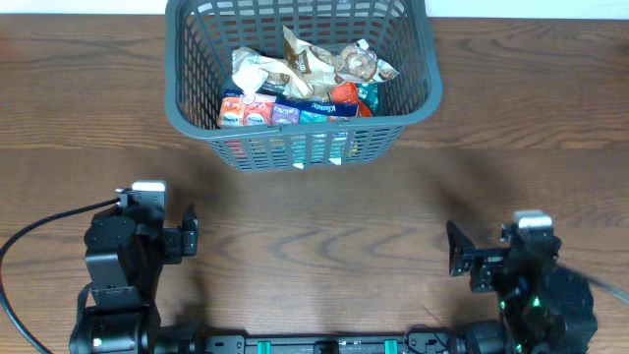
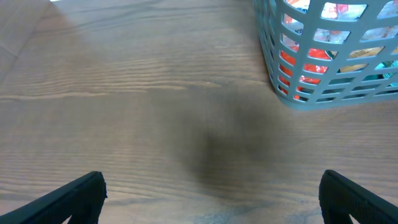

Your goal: Pack container

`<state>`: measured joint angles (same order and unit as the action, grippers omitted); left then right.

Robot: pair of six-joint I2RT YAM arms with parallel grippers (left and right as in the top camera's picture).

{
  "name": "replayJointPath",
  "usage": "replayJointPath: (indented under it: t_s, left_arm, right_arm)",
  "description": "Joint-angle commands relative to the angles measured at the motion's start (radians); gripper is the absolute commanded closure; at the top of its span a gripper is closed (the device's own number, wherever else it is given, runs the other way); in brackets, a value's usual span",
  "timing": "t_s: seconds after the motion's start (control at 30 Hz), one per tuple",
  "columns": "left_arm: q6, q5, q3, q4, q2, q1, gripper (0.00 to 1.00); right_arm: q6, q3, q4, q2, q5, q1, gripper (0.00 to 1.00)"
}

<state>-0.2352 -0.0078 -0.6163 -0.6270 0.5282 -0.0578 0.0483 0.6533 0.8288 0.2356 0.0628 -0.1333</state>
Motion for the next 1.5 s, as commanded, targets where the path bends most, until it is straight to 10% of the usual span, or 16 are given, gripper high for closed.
replayJointPath:
  t_s: [0.0,0.4,1.47]
  left_arm:
    - [0.001,-0.012,-0.004,0.0,-0.001,0.003,0.01]
    - [0.001,-0.012,-0.004,0.0,-0.001,0.003,0.01]
    - [0.001,-0.012,-0.004,0.0,-0.001,0.003,0.01]
  right_arm:
    - [-0.004,-0.143,-0.103,-0.07,-0.019,-0.005,0.01]
    - [-0.055,-0.55,-0.752,-0.207,-0.018,-0.005,0.01]
    - [-0.008,-0.648,-0.755,-0.23,-0.052,0.053,0.01]
